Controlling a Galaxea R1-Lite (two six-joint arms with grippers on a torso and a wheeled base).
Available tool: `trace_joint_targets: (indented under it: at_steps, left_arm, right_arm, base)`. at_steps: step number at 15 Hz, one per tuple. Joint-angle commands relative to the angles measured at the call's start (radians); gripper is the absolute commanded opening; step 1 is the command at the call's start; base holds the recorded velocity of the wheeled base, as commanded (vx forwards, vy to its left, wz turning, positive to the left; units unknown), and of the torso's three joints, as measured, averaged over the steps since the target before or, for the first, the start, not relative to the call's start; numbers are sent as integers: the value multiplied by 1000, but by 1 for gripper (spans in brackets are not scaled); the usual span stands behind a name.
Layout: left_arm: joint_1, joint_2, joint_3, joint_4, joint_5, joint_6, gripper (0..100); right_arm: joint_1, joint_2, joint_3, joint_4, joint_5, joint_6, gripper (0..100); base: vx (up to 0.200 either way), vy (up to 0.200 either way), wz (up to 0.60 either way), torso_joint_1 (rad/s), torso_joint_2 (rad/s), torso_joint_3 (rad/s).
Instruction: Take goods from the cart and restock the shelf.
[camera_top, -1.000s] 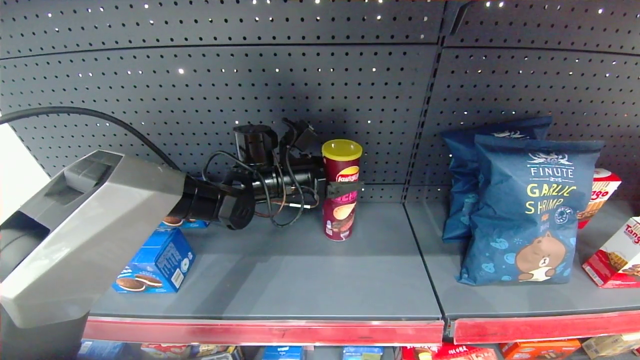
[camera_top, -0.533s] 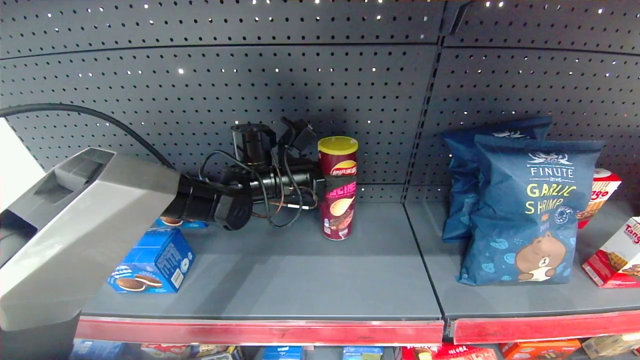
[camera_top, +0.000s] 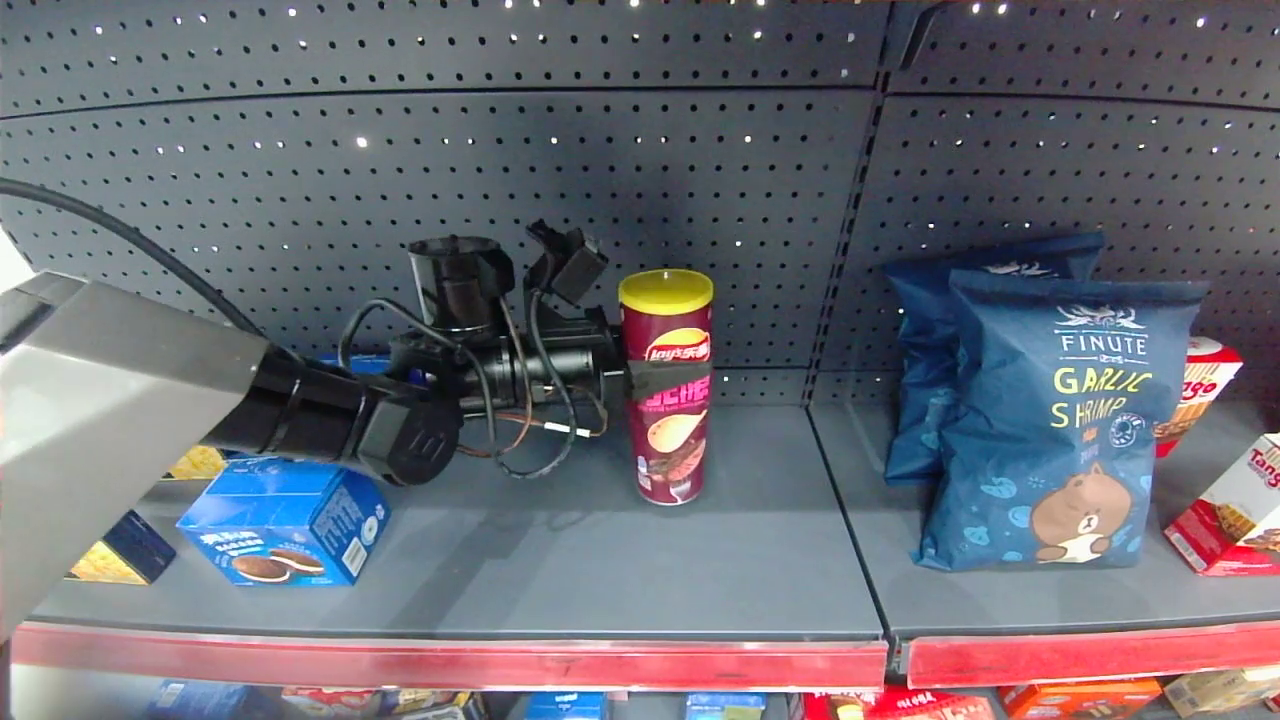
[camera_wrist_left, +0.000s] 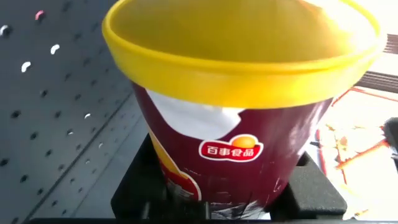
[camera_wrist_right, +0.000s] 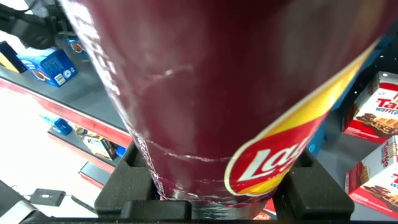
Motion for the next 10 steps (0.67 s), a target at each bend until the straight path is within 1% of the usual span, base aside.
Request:
trace_joint_targets:
  at_steps: [1,4,5,6,10]
  left_arm:
    - [-13,-88,136,-61,-27,-5,0]
    - [-19,-105,231,-140,-36,-6,0]
    - [-17,-111,274,-173,-64,-6,0]
    - [-17,-119,311,-198,-77,-8,0]
    - [-19,-119,369,-252,-77,-8,0]
  right_arm:
    - [-1,1,1,-1,0,0,0]
    - [-1,1,-1,-1,0,0,0]
    - [-1,1,-1,-1,0,0,0]
    - [-1,1,1,-1,0,0,0]
    - [-1,1,4,-1,1,0,0]
  base:
    - [0,0,0,0,0,0]
    - [0,0,0,0,0,0]
    - [0,0,0,0,0,0]
    - [0,0,0,0,0,0]
    - [0,0,0,0,0,0]
